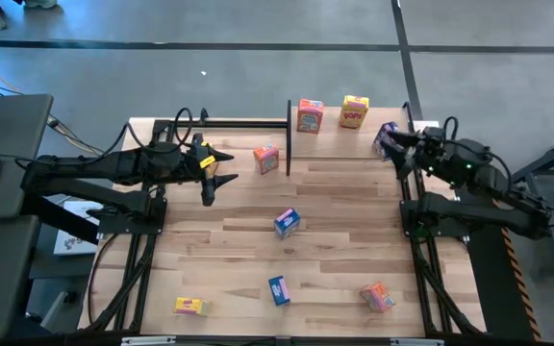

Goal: Stack cereal on shelf
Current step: Put the top left blue cereal box on the shelf

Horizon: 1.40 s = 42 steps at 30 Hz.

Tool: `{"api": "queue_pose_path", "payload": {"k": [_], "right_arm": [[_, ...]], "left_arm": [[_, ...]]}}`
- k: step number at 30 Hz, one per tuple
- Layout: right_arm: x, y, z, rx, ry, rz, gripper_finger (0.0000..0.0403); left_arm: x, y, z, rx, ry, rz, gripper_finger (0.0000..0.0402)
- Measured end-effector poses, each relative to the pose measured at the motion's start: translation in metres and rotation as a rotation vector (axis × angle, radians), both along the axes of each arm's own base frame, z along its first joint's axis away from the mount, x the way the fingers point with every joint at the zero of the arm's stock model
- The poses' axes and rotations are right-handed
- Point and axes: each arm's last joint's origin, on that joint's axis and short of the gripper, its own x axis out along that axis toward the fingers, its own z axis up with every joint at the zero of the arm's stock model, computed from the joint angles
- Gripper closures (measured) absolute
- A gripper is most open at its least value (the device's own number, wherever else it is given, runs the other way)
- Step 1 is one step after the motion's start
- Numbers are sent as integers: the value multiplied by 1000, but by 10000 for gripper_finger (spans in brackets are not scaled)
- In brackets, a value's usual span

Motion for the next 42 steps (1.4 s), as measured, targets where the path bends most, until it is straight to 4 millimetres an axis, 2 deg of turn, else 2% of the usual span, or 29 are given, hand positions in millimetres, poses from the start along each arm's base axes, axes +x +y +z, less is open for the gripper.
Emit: {"api": "queue_pose_path", "payload": {"k": [8, 16, 19, 28, 38, 42], "right_arm": [[10, 0, -15, 155, 109, 80, 164], [17, -1, -18, 197, 135, 136, 164], [13, 0, -14, 205, 155, 133, 164], [-8, 6, 16, 202, 166, 83, 164], [-18, 10, 3, 434, 266, 50, 164], [-13, 10, 2, 484, 270, 74, 164]], "left_arm": [[0, 0, 0, 0, 0, 0, 158], [0, 0, 0, 0, 0, 0, 158], [0, 0, 0, 0, 0, 0, 158], [0, 0, 0, 0, 0, 0, 158], [0, 0, 0, 0, -2, 0, 158], [0, 0, 0, 0, -3, 1, 158]]}}
